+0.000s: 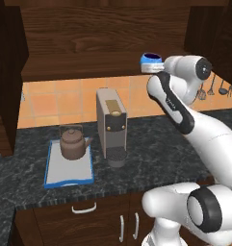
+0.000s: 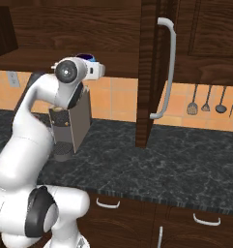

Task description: Pick the kettle from the counter and place it on the tray. Then pick the mug from the cabinet and place it on the tray. Then close the cabinet doors.

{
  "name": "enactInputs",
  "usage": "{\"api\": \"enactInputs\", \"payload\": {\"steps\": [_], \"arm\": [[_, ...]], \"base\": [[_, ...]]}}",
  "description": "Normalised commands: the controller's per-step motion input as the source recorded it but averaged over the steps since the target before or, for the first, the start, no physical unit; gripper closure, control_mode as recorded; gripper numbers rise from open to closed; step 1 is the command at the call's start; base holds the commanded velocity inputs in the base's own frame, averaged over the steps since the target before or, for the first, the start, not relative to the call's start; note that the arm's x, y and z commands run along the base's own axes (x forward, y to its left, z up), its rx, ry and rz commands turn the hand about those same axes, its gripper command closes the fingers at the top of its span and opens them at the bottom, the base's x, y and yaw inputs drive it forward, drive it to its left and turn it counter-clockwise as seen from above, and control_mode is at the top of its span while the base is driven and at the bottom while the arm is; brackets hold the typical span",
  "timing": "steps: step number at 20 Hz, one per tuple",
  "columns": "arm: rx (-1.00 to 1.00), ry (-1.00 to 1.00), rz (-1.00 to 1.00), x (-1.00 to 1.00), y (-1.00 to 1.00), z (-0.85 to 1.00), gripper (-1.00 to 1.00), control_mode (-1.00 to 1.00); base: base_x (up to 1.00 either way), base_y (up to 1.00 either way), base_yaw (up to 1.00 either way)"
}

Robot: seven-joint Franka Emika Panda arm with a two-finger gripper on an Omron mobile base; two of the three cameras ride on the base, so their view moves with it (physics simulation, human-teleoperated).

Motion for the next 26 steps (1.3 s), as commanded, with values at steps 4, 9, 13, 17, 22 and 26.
{"api": "enactInputs", "payload": {"steps": [4,9,13,17,22,26], "arm": [[0.00,0.00,0.30,-0.85,0.33,0.21,1.00,-1.00],[-0.01,0.01,0.21,-0.79,0.79,0.05,1.00,-1.00],[0.00,0.06,-0.03,-0.60,0.95,0.00,1.00,-1.00],[0.00,0.04,-0.17,-0.65,0.84,0.00,1.00,-1.00],[0.00,0.02,-0.24,-0.69,0.73,-0.14,1.00,-1.00],[0.00,0.00,-0.41,-0.52,0.71,-0.32,1.00,-1.00]], "base": [[0.00,0.00,0.00],[0.00,0.00,0.00],[0.00,0.00,0.00],[0.00,0.00,0.00],[0.00,0.00,0.00],[0.00,0.00,0.00]]}}
